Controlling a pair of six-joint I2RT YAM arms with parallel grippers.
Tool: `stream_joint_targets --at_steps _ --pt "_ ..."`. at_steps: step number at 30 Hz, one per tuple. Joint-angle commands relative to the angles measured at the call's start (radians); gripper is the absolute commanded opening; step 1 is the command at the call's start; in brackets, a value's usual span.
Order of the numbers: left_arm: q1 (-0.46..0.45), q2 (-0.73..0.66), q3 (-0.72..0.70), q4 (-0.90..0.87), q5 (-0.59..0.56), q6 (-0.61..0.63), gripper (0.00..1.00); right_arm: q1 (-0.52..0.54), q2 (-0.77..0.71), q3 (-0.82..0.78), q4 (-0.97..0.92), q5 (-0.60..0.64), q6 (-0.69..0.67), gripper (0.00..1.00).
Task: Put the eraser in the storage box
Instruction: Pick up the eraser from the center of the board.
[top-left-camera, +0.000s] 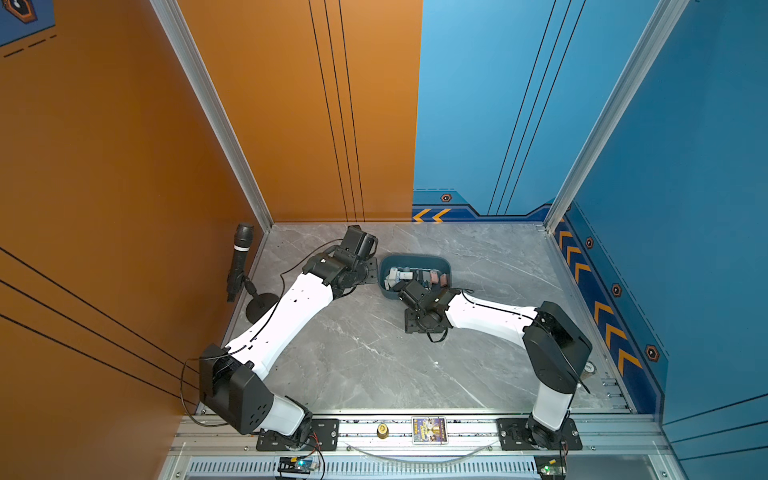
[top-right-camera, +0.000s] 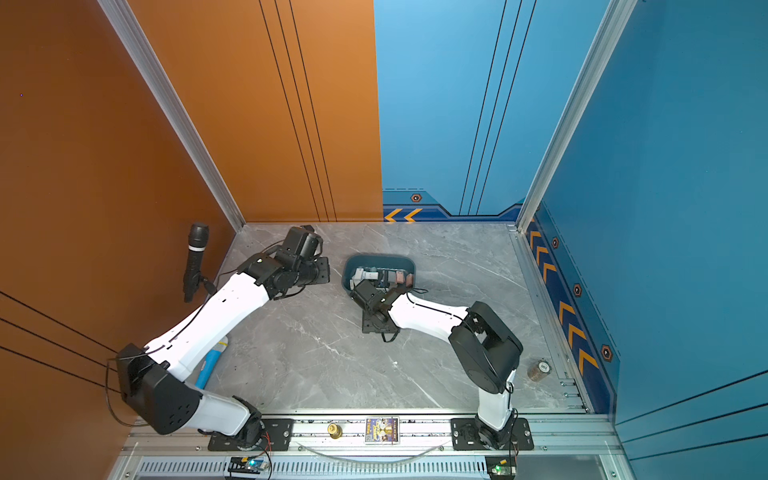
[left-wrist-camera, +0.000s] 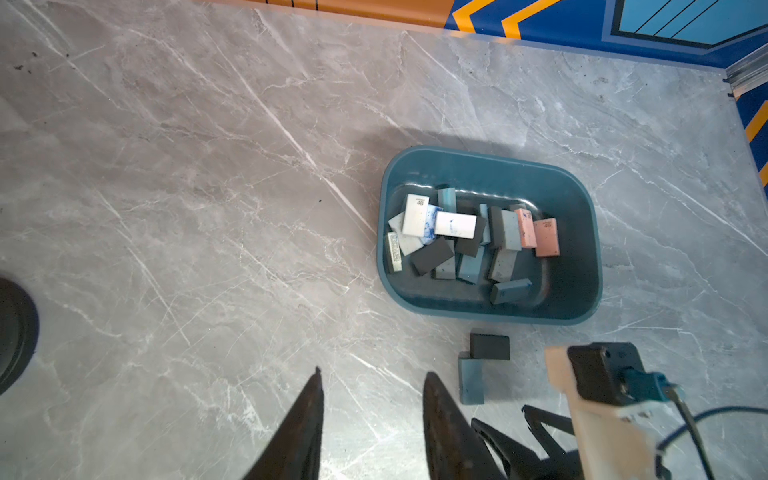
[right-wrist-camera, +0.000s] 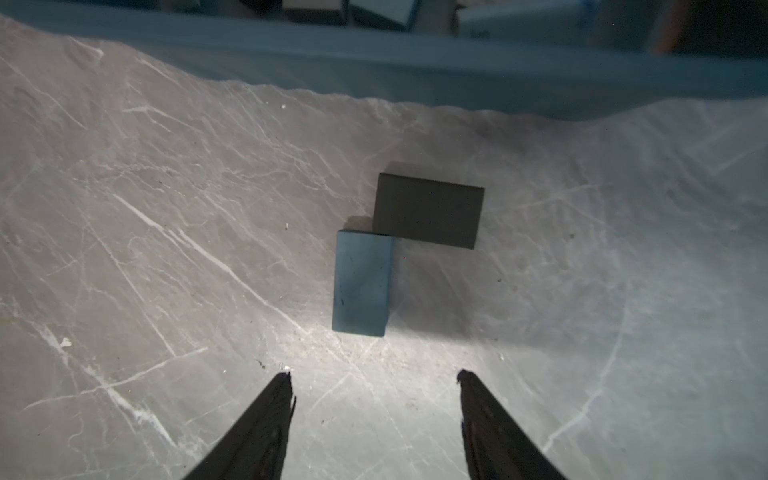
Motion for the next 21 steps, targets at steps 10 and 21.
stream_joint_targets --at_steps 10,21 --pt "0.025 -0.109 -0.106 0.009 0.003 -0.032 0.41 0.002 0.111 0.086 -0.030 0.050 -0.013 0.68" --pt "0.043 -0.146 -0.143 0.008 0.008 -0.038 0.41 -0.001 0.171 0.125 -0.068 0.077 -0.010 0.62"
